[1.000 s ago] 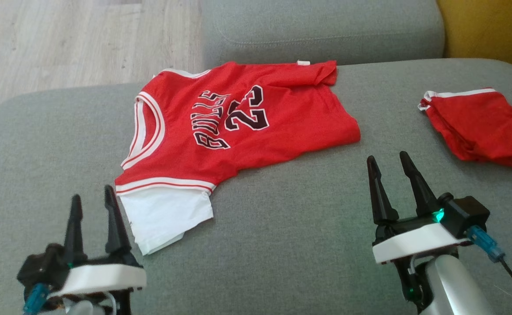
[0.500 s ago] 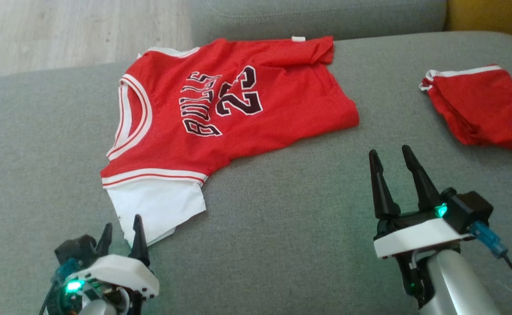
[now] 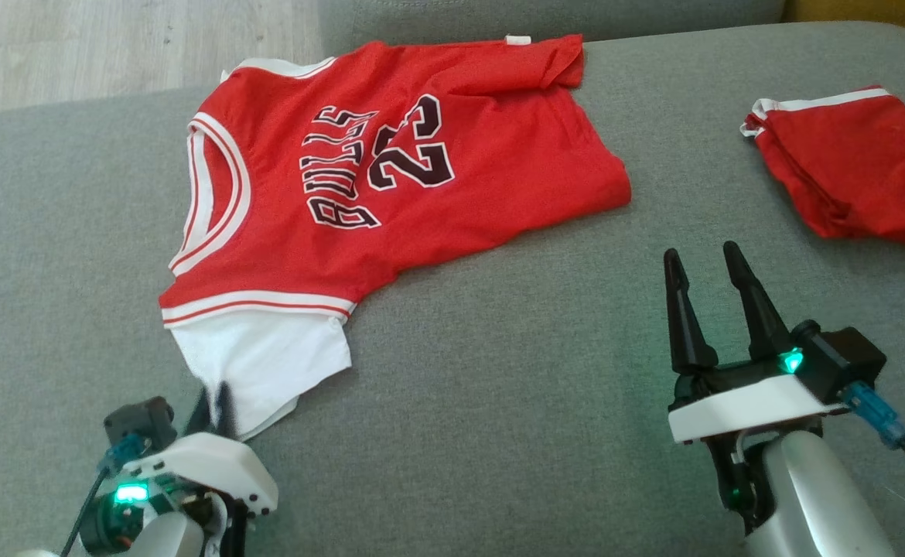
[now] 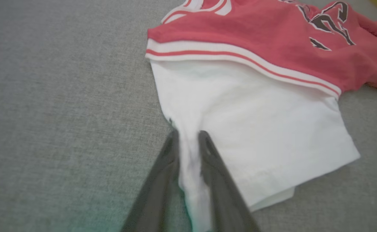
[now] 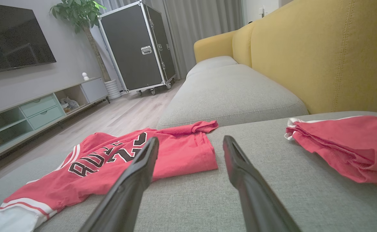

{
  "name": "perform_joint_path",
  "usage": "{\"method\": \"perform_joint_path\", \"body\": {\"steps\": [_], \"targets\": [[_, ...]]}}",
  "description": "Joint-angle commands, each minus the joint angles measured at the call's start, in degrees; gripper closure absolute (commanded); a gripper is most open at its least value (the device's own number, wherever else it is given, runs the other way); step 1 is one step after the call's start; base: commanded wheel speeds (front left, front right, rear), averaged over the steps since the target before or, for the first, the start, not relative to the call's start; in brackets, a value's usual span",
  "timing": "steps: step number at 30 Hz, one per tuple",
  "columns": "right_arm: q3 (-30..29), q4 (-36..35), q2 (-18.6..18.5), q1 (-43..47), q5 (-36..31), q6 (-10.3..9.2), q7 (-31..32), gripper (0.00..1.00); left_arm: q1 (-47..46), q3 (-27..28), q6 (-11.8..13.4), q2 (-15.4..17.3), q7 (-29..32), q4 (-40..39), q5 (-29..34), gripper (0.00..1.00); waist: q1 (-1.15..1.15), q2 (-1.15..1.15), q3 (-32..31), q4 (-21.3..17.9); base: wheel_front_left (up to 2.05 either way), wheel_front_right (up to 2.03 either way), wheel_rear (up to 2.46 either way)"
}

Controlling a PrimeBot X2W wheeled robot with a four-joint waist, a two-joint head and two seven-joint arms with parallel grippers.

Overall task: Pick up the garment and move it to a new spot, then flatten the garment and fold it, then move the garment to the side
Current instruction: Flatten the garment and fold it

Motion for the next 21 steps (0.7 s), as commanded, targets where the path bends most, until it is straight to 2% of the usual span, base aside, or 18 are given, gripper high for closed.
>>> {"method": "perform_joint_path", "body": {"steps": [1, 11, 17, 21], "targets": [[0.8, -1.9, -0.1, -2.5, -0.2, -0.05, -0.4, 0.0, -1.4, 1.8, 0.1, 1.0, -0.8, -0.6, 0.0, 1.0, -0.01, 0.0, -0.1, 0.1, 0.0, 0.0, 0.0], [-0.4, 0.8, -0.1, -3.9, -2.9, -0.05, -0.4, 0.0, -3.9, 4.3, -1.2, 1.6, -15.8, -7.6, 2.4, 1.0, -0.01, 0.0, -0.8, 2.0, 0.0, 0.0, 0.0], [-2.6, 7.4, -0.1, -6.8, -6.9, -0.05, 1.1, 0.0, -4.5, 5.1, -2.6, 1.3, -18.1, -12.5, 4.7, 1.0, -0.01, 0.0, -0.1, 3.5, 0.0, 0.0, 0.0], [-4.8, 14.0, -0.1, -12.1, -5.5, -0.05, 4.9, 0.0, -4.4, 5.2, -3.8, 0.3, -18.3, -14.2, 5.9, 1.0, -0.01, 0.0, 0.8, 4.6, 0.0, 0.0, 0.0]]}}
